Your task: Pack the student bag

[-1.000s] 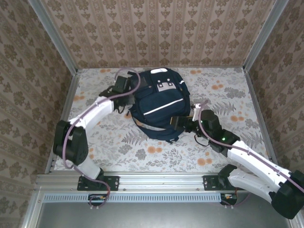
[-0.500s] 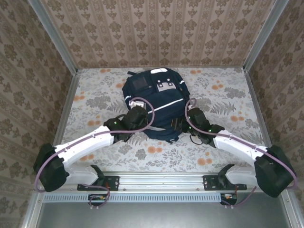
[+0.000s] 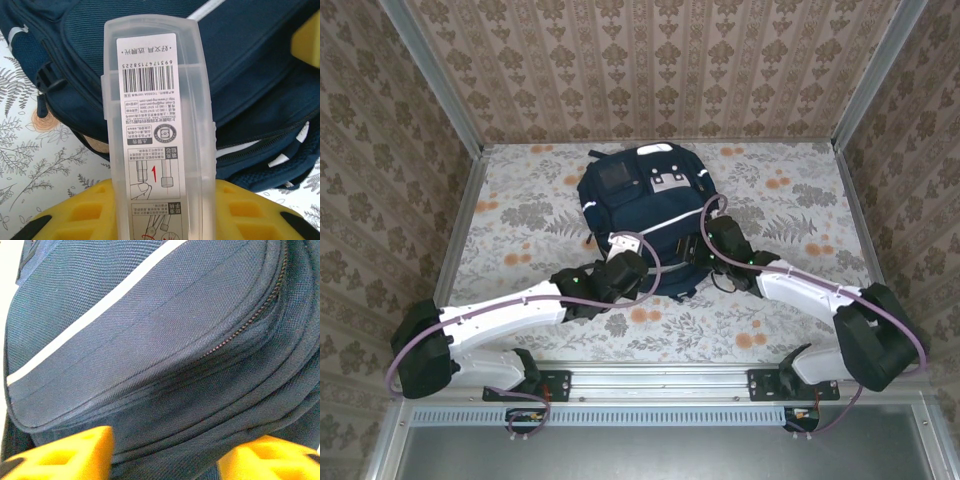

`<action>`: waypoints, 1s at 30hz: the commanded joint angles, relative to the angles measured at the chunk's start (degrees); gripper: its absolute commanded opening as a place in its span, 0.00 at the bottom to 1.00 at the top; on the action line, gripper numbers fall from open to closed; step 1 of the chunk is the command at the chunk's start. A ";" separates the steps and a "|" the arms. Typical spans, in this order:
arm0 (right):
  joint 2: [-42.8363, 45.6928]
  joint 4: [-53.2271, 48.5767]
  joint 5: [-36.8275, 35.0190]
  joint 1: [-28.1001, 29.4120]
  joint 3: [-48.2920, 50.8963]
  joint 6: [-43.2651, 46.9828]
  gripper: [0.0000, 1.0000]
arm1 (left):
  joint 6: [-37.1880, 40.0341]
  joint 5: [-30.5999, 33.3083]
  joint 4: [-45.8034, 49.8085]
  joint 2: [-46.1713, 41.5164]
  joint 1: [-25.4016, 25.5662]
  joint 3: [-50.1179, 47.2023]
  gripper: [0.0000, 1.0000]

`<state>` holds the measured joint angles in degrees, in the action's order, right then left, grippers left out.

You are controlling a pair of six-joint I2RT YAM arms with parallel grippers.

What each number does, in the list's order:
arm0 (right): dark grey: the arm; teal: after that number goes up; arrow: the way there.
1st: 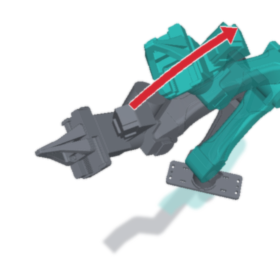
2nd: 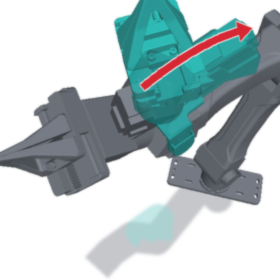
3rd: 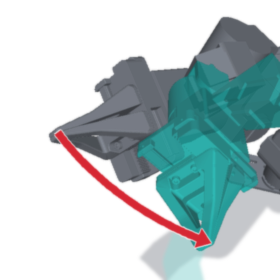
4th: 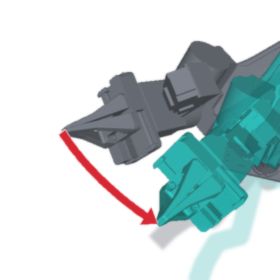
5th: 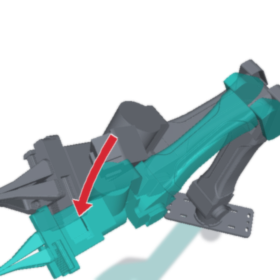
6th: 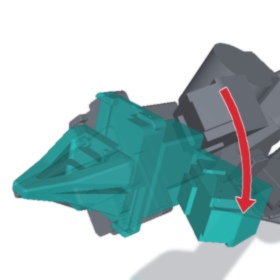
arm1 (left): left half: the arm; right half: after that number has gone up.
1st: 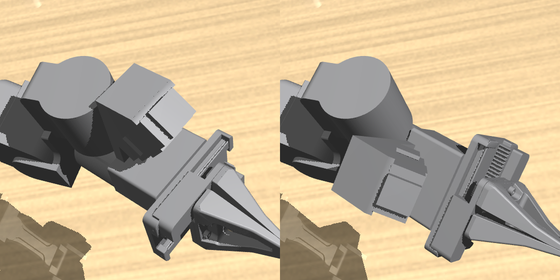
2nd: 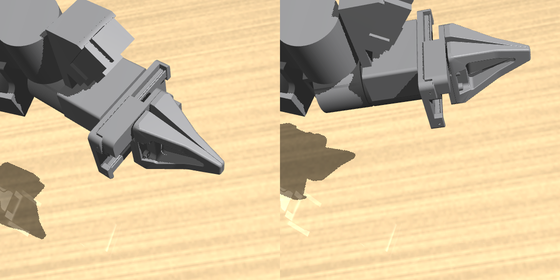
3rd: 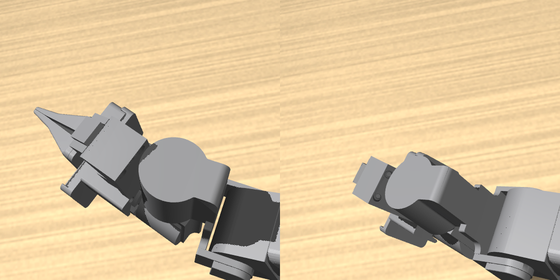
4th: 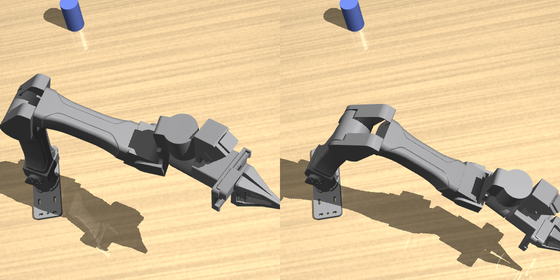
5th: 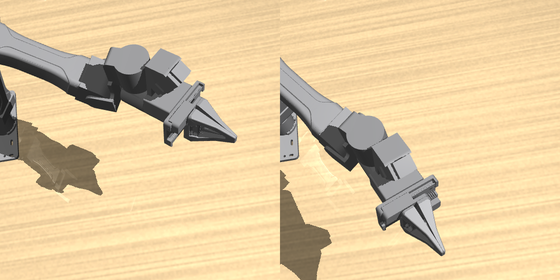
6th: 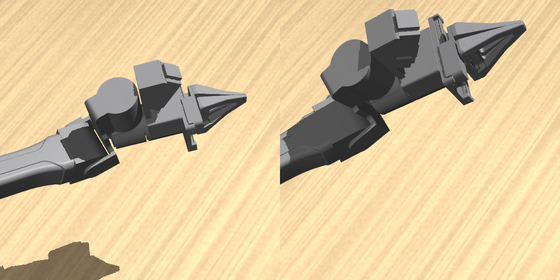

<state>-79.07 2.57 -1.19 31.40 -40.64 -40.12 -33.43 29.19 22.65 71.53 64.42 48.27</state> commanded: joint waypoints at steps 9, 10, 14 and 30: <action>4.64 -1.97 -0.21 0.44 -8.65 0.54 0.00 | 3.82 0.14 -2.93 0.37 3.98 -2.28 0.34; 5.00 -2.48 -0.14 0.38 -10.06 0.94 0.00 | 4.21 -0.26 -3.17 0.28 4.04 -2.38 0.34; 5.33 -2.62 0.61 0.42 -14.08 1.31 0.00 | 5.82 -1.81 -5.07 0.66 4.31 -2.87 0.33; 2.30 -1.16 4.73 0.42 -20.53 1.18 0.00 | 11.92 -12.73 -11.80 12.17 6.14 1.96 0.29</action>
<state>-77.32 -3.46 1.52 31.44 -58.15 -40.69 -24.03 19.35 13.26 82.61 69.19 46.76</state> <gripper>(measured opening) 0.083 0.353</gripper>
